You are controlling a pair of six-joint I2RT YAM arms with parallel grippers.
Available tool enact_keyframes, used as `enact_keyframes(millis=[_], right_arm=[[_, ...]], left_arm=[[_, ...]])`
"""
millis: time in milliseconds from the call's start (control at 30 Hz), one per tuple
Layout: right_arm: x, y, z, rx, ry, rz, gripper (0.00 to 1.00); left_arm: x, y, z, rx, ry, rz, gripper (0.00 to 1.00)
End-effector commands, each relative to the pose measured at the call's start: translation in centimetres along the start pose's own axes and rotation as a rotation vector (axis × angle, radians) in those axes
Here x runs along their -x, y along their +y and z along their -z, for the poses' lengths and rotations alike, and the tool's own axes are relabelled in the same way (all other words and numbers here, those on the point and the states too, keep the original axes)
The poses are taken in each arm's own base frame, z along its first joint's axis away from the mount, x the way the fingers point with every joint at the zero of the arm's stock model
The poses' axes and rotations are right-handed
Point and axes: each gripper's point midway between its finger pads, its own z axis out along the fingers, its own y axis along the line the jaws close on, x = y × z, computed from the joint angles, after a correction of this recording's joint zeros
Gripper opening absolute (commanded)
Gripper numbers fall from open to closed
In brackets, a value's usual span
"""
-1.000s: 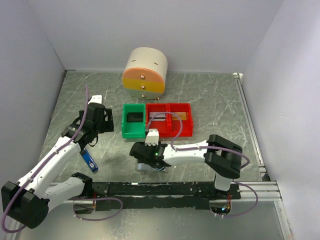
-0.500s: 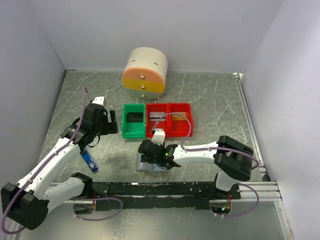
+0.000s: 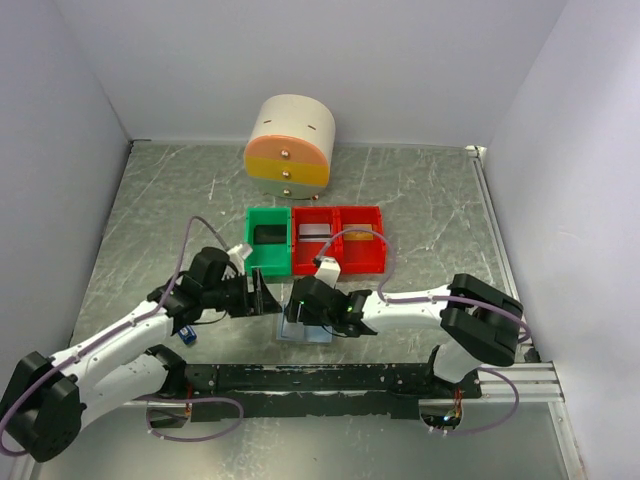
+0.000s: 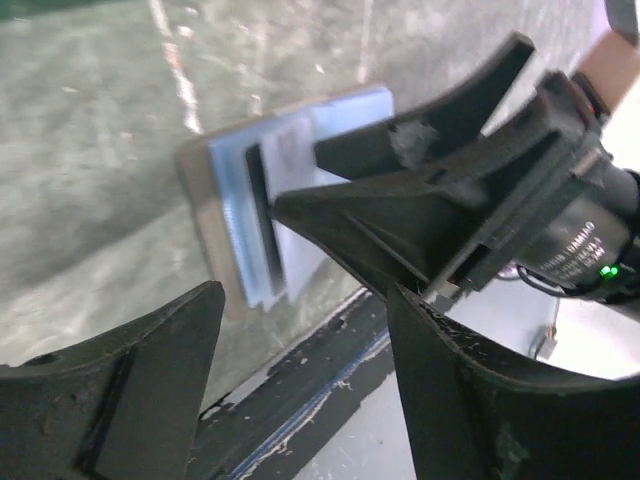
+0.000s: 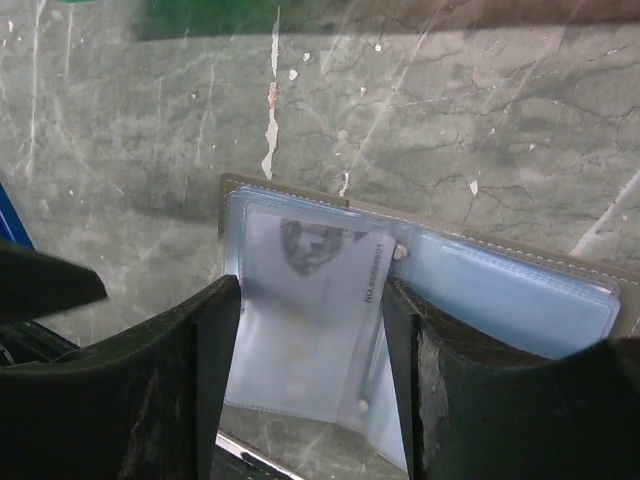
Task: Take the credit cards out of the card holder
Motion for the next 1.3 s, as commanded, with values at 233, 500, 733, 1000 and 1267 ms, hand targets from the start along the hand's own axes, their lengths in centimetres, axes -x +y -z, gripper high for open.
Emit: enact_keyframes(millis=[233,500,733,1000,1267], right_arm=[[-1.1,-1.1,0.2,0.013,0.052,-0.03,0.58],[-1.0,-1.2,0.3,0.02,0.055,-0.046,0.58],[-0.9,-1.3,0.3,0.018,0.054,-0.051,0.57],[-0.8,-1.1,0.4,0.026,0.052,-0.059,0.57],[-0.5,-1.0,0.6,0.036,0.049,-0.062,0.57]], left_arm=[[-3.2,-3.3,-2.5,-0.105,0.066,-0.012,0.59],[-4.0,-1.7,-3.1,-0.033,0.072,-0.015,0.49],[-1.8,-1.4,-0.7,0.031,-0.082,-0.007,0.58],[-3.3,-1.1,-1.0,-0.01,-0.035,-0.004,0.58],[-4.2,-2.3,-2.5,-0.079,0.057,-0.077,0.55]])
